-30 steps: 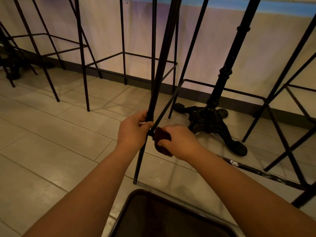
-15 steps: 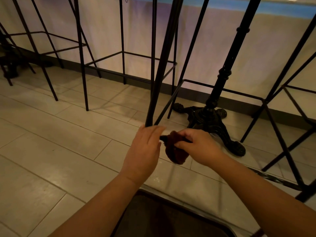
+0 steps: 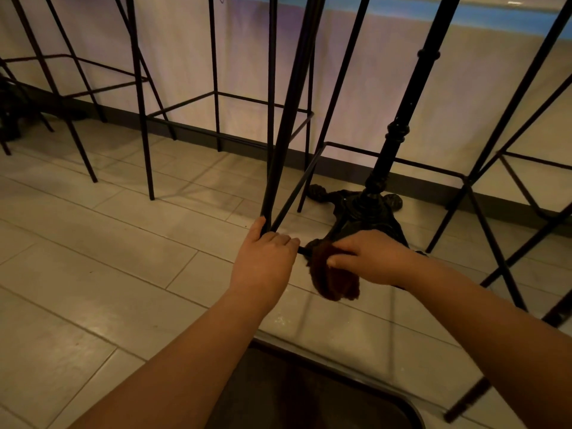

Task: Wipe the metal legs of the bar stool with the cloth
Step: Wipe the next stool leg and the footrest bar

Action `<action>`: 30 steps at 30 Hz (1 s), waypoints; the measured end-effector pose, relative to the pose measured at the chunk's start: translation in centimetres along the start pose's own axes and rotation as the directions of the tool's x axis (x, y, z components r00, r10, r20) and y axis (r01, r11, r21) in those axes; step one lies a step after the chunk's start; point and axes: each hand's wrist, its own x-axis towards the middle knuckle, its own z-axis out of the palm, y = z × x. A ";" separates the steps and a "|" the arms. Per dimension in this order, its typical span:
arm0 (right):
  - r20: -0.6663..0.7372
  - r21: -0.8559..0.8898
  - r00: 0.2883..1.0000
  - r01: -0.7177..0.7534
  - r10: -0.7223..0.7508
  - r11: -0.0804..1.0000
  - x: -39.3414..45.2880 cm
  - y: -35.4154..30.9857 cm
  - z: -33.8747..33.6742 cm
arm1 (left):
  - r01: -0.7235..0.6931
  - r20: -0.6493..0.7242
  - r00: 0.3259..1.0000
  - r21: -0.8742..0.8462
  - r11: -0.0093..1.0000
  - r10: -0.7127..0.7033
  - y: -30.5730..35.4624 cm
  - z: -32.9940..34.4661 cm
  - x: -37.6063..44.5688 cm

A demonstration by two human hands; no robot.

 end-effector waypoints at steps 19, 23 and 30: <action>-0.066 -0.048 0.997 0.031 -0.034 0.998 -3.9 2.9 0.3 | 0.049 0.484 0.875 -0.141 0.989 0.025 2.8 -1.3 3.8; -0.137 -0.154 0.990 -0.002 -0.019 0.988 -2.9 2.0 0.9 | 0.041 0.484 0.875 -0.116 0.992 0.020 3.0 -2.3 3.7; -0.050 -0.023 0.991 -0.128 0.127 0.991 -0.8 1.9 0.9 | 0.087 0.500 0.866 -0.108 0.990 -0.022 3.4 -3.4 3.6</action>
